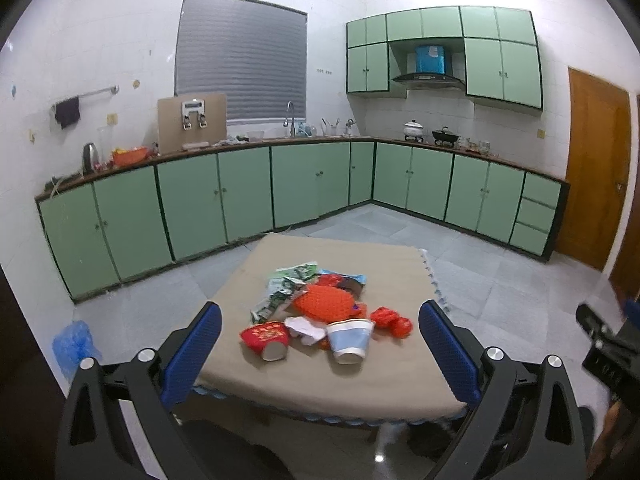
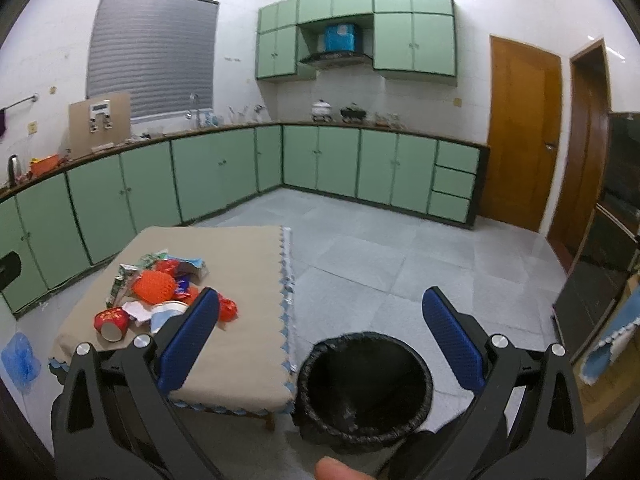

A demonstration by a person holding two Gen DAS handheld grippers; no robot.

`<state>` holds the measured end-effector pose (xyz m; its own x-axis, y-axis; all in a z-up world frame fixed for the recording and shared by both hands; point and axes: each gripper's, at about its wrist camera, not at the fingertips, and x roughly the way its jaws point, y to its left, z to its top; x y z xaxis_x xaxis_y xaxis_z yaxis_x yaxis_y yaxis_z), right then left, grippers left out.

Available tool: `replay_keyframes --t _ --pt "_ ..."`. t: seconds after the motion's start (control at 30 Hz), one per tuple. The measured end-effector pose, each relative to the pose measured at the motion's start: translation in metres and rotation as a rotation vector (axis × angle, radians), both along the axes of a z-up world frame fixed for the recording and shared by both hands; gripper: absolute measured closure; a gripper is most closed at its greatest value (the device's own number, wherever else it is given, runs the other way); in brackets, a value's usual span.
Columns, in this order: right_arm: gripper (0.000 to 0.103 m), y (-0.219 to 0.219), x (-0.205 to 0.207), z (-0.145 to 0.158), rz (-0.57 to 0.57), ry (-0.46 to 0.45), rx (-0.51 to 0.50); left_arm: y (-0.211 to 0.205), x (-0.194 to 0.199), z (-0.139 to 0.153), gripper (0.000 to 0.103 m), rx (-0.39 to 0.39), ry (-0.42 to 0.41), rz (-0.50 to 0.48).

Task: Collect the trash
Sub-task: 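Move both tools toward the trash pile on the table, then grasp the white-and-blue paper cup with the right tool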

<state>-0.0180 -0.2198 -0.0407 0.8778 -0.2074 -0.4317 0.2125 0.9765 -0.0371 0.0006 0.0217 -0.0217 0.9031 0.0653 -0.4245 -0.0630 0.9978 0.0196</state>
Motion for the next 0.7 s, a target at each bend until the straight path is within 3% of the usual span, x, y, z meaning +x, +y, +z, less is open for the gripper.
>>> replay_keyframes --t 0.13,0.3,0.43,0.7 --pt "0.005 0.019 0.018 -0.020 0.097 0.028 0.016 0.026 0.005 -0.033 0.006 -0.019 0.085 0.040" --pt "0.005 0.058 0.041 -0.049 0.232 0.050 0.034 0.063 0.002 -0.057 0.006 -0.107 0.074 0.038" --pt "0.005 0.090 0.064 -0.078 0.319 0.081 0.061 0.074 0.007 -0.070 0.006 -0.039 0.039 0.082" --pt "0.005 0.140 0.115 -0.147 0.377 0.148 0.097 0.089 0.033 -0.108 0.006 -0.008 0.032 0.092"
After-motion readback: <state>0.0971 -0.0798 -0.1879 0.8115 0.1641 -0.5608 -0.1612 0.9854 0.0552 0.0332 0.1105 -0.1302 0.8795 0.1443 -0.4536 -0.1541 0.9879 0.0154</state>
